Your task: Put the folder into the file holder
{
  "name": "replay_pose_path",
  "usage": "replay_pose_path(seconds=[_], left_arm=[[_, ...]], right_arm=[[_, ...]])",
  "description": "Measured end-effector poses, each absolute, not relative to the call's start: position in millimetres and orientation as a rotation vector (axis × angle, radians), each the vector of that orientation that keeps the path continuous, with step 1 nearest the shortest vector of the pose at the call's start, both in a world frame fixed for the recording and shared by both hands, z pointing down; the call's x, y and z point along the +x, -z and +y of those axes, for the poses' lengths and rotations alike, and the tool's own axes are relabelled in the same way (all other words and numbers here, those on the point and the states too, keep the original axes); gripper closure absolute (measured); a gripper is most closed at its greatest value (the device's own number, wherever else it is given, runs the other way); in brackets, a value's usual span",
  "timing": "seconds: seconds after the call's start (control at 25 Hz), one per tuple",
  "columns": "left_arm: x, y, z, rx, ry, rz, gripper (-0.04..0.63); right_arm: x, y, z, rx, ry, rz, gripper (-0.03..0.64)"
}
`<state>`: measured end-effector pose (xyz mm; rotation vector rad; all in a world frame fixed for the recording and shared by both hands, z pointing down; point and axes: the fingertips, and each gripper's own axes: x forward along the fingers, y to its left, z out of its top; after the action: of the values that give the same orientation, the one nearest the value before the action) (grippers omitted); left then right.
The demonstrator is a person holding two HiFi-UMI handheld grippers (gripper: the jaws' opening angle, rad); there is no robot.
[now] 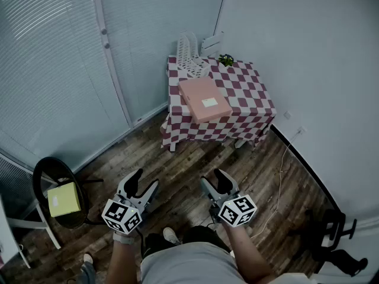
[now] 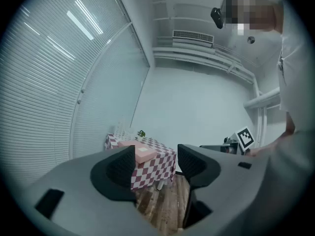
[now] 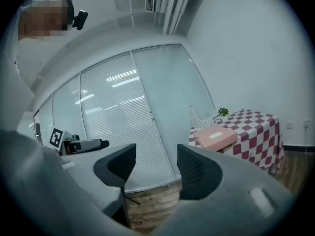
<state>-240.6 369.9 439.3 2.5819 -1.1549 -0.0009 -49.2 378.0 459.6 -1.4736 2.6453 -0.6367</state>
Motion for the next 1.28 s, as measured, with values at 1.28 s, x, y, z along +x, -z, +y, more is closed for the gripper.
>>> replay_pose_path(seconds=[1.28], left_arm=[[-116.3, -530.0, 123.4, 2.297, -0.289, -1.289, 0.347]], right_arm=[[93.8, -601.1, 58.2, -1.256, 1.384, 2.263, 0.327]])
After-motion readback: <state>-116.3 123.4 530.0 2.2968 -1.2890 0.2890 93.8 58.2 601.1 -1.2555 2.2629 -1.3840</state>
